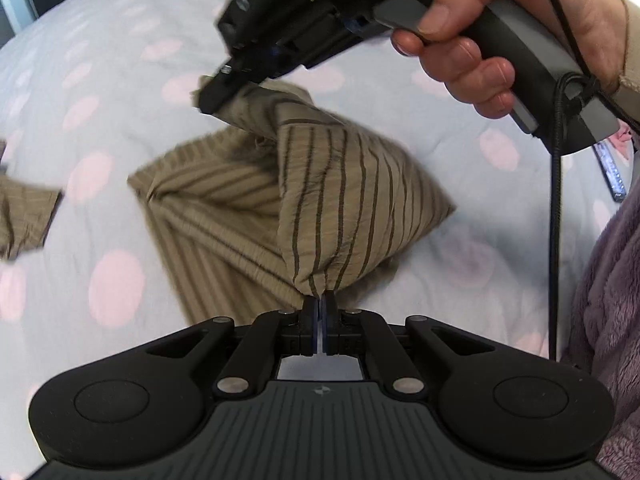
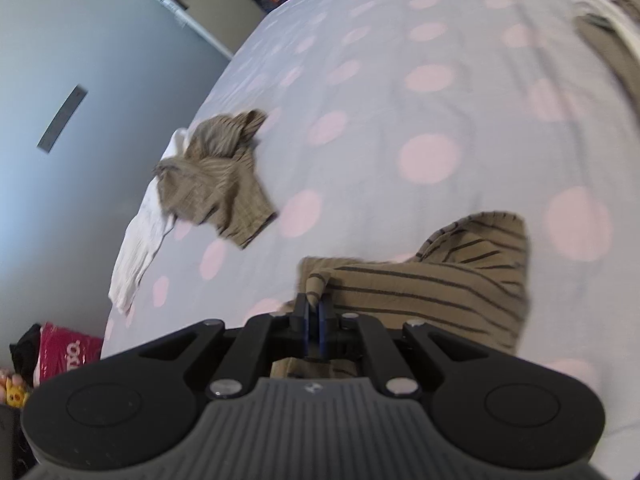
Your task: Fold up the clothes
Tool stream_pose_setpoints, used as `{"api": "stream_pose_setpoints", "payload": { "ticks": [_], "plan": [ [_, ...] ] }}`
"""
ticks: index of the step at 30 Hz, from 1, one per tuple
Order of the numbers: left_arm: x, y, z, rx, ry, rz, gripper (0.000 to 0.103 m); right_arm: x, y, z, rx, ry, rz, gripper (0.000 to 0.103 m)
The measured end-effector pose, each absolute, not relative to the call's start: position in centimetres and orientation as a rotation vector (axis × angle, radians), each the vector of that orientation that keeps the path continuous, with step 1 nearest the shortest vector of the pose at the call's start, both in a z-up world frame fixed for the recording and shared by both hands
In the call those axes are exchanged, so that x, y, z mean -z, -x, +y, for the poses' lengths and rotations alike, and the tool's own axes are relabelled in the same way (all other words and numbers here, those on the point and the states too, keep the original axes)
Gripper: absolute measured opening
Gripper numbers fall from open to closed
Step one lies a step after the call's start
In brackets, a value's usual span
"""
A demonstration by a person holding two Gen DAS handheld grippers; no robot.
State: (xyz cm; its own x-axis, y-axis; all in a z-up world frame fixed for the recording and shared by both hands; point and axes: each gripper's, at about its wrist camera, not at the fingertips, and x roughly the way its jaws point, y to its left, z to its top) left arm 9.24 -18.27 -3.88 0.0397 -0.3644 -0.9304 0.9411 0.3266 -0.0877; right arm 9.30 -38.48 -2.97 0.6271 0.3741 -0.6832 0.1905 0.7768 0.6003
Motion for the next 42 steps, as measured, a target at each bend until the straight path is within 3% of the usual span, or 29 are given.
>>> {"api": "stream_pose_setpoints", "payload": {
  "ticks": [3, 5, 7, 9, 18, 20, 22, 25, 33, 42],
  "plan": [
    [4.9, -10.1, -16.9, 1.102, -0.67, 1.126, 0.0, 3.9, -10.3, -36.1, -0.142, -0.659, 0.929, 0.006],
    [5.3, -10.5, -16.4, 1.093, -0.668, 1.135, 0.0, 4.6, -10.5, -35.0, -0.144, -0.627, 0.95, 0.013],
    [5.6, -10.8, -16.0, 1.078, -0.674, 1.136, 0.0, 4.7, -10.5, -34.6, -0.144, -0.595, 0.951, 0.032],
    [5.8, -11.1, -15.7, 1.073, -0.663, 1.143, 0.0, 4.3, -10.4, -34.5, -0.137, -0.562, 0.941, 0.036],
    [3.4, -11.5, -14.2, 1.05, -0.543, 1.09, 0.003, 0.6, -6.9, -38.8, -0.053, -0.503, 0.845, 0.039],
    [2.7, -11.9, -14.1, 1.04, -0.497, 1.085, 0.01, 0.4, -5.8, -39.3, -0.03, -0.495, 0.85, 0.038],
    [2.2, -12.4, -13.9, 1.015, -0.44, 1.08, 0.026, 0.2, -4.8, -39.7, -0.007, -0.485, 0.855, 0.031],
    [1.9, -13.5, -13.6, 0.965, -0.327, 1.087, 0.047, 0.6, -3.2, -39.4, 0.032, -0.428, 0.891, 0.03],
    [4.0, -16.6, -13.9, 0.921, -0.093, 1.192, 0.053, 5.2, -1.0, -36.2, 0.036, -0.328, 0.978, 0.03],
    [6.9, -17.3, -15.6, 0.887, -0.14, 1.23, 0.054, 7.9, -2.0, -34.1, -0.032, -0.288, 0.983, 0.033]
  ]
}}
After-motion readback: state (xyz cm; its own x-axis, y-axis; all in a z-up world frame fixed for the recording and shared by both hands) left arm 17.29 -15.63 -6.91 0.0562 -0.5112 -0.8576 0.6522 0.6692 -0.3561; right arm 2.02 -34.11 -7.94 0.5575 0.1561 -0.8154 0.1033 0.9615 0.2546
